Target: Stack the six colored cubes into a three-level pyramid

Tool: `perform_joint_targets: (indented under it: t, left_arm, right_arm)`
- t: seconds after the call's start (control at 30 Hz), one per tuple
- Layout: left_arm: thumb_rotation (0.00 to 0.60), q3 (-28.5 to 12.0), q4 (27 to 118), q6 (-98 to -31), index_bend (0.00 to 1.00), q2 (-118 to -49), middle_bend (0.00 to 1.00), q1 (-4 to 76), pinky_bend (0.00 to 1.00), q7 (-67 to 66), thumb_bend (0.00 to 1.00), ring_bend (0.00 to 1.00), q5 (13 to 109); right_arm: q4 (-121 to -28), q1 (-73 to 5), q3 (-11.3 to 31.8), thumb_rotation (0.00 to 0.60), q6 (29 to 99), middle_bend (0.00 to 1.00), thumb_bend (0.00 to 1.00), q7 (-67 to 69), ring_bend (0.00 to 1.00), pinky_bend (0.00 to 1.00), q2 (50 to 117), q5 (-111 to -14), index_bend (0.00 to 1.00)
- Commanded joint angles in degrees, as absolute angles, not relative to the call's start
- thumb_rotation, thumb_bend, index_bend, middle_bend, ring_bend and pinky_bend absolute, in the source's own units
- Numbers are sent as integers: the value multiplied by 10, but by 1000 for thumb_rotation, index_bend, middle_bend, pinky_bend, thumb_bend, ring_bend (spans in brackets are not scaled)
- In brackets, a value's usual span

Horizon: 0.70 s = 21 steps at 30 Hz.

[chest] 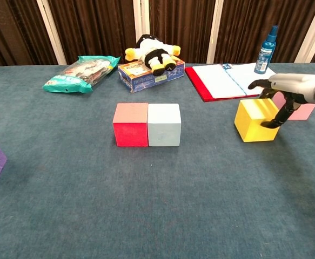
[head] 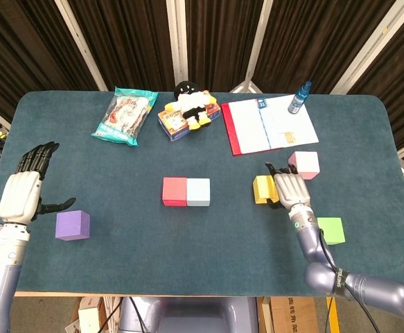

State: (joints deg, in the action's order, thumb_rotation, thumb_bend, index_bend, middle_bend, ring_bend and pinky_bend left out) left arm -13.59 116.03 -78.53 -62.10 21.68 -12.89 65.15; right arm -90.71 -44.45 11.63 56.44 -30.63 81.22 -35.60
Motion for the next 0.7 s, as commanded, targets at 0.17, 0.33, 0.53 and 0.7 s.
perform_joint_targets:
  t: [0.17, 0.33, 0.53, 0.7]
  left_arm:
    - [600, -135, 1162, -785, 0, -622, 38, 217, 0, -130, 48, 0, 652]
    - [600, -135, 1164, -785, 0, -621, 38, 217, 0, -130, 48, 0, 654]
    - [600, -134, 1169, -785, 0, -620, 38, 216, 0, -130, 48, 0, 656]
    - [600, -135, 1171, -784, 0, -618, 38, 216, 0, -127, 48, 0, 653]
  right_arm:
    - [-977, -445, 122, 600, 603, 379, 341, -320, 186, 0, 787, -374, 0]
    - [-1020, -451, 119, 600, 636, 379, 341, -351, 186, 0, 790, -362, 0]
    - [-1027, -462, 115, 600, 668, 378, 341, -387, 186, 0, 821, -330, 0]
    - [-1027, -475, 120, 600, 691, 379, 341, -415, 186, 0, 848, -300, 0]
